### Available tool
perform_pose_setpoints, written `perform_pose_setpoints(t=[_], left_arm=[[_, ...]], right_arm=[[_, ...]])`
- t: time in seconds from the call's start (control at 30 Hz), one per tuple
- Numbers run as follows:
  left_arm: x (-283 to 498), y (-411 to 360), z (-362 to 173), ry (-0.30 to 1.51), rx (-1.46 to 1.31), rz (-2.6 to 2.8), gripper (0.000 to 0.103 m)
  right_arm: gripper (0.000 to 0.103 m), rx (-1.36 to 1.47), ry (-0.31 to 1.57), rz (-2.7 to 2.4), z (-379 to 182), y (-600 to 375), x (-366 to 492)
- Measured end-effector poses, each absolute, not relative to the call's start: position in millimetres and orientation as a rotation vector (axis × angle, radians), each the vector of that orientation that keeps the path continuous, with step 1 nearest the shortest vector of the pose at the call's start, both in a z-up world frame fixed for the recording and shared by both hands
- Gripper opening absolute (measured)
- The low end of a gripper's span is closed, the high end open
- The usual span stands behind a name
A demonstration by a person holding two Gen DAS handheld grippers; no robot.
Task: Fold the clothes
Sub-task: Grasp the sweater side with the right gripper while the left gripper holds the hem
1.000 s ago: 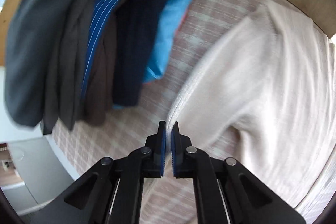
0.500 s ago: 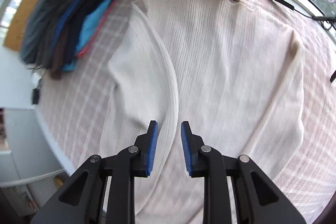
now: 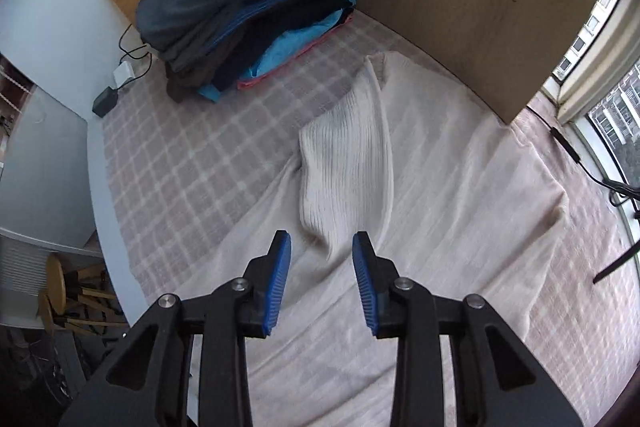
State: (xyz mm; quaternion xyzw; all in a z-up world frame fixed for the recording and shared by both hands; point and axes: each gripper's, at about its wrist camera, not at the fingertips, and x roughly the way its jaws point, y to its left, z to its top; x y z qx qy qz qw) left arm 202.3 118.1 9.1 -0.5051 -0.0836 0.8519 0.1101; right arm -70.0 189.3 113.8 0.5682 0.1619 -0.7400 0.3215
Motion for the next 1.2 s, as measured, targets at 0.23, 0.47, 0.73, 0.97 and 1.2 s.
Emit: perform_pose_setpoints(t=[0.23, 0.47, 0.73, 0.97, 1.2], left_arm=[[202.5, 114.9, 2.6, -0.417, -1.433, 2.479, 0.005], [231.9, 93.6, 38.1, -0.605, -1.335, 2.474, 0.004], [250.7, 57.5, 23.3, -0.857, -1.394, 2.434, 0.005], [251.1, 31.2, 5.0, -0.784, -1.594, 2.68, 0.007], [249.7, 84.0, 35.2, -0.386, -1.431, 2.711, 0.023]], right_arm=[[0.032, 1.61, 0.566, -1.886, 38.6, 121.9, -107.6], [0.006, 1.677, 0.552, -1.901, 18.6, 116.5, -125.1], [0.006, 1.63, 0.257, -1.914, 44.0, 135.5, -139.0], [0.019, 1.578, 0.11, -1.899, 52.1, 147.4, -140.9], [0.032, 1.555, -0.057, -1.947, 58.0, 191.2, -149.2]])
